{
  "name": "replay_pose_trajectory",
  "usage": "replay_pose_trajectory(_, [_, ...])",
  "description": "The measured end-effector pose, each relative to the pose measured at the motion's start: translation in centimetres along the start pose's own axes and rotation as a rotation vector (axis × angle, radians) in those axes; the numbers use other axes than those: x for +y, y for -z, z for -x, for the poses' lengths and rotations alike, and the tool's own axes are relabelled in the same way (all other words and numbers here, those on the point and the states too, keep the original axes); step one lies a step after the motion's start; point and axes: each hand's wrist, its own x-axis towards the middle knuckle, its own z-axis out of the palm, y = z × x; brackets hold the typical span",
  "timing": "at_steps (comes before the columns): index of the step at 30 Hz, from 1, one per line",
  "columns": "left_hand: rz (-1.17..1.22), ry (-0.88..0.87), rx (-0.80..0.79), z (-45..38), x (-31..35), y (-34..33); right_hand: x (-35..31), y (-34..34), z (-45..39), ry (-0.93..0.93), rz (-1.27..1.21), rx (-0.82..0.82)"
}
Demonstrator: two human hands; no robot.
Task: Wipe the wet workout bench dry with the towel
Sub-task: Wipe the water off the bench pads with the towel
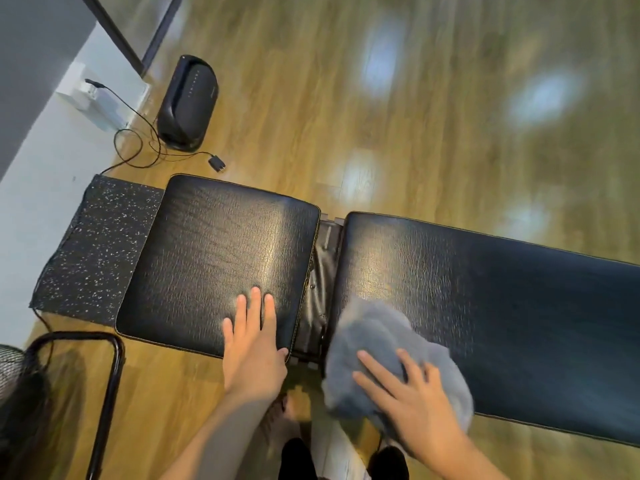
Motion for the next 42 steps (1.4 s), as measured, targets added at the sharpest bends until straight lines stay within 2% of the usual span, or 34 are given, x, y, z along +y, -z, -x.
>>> replay_pose_trajectory(3, [0.011,0.005,-0.005,0.0,0.1,0.0,4.8,0.8,1.5,-0.117,0.039,0.117])
replay_pose_trajectory(7, [-0.008,0.033,-0.008,0.0,0.8,0.1,9.3,2.8,-3.2,-0.329,0.033,0.111])
replay_pose_trajectory(12, [-0.071,0.033,0.01,-0.1,1.1,0.0,7.6,4.4,-11.4,-0.565,-0.117,0.154])
replay_pose_trajectory(14, [-0.066,0.033,-0.007,-0.2,1.1,0.1,5.8,4.2,-12.3,-0.544,-0.122,0.17])
replay_pose_trajectory(16, [-0.065,0.04,-0.025,-0.2,1.2,0.2,3.8,3.4,-11.2,-0.428,-0.068,0.186])
replay_pose_trajectory(19, [0.028,0.085,0.006,-0.4,1.8,0.8,1.1,1.5,-6.7,-0.201,-0.02,0.174])
replay_pose_trajectory(21, [0.147,0.071,0.056,-0.2,3.3,1.3,1.1,-0.1,-2.1,-0.127,-0.007,0.13])
replay_pose_trajectory(23, [0.248,-0.034,0.044,0.9,5.8,1.4,3.1,-1.0,2.0,-0.136,0.021,0.118])
replay_pose_trajectory(25, [0.325,-0.114,-0.07,2.5,9.0,0.8,6.2,-0.9,4.6,-0.218,0.031,0.129])
replay_pose_trajectory(27, [0.369,-0.083,-0.2,3.7,11.7,-0.1,9.4,0.1,4.9,-0.328,0.027,0.116])
replay_pose_trajectory(31, [0.414,0.056,-0.186,3.7,14.4,-1.1,14.4,2.7,-0.1,-0.523,-0.035,0.1])
replay_pose_trajectory(35, [0.398,0.087,-0.194,3.4,14.9,-1.4,14.0,4.3,-7.8,-0.737,-0.221,0.109])
replay_pose_trajectory(38, [0.409,0.097,-0.186,3.6,14.7,-1.2,10.9,4.5,-9.9,-0.677,-0.224,0.086])
replay_pose_trajectory(42, [0.424,0.095,-0.182,3.5,14.8,-0.9,5.8,2.5,-5.6,-0.38,-0.082,0.13])
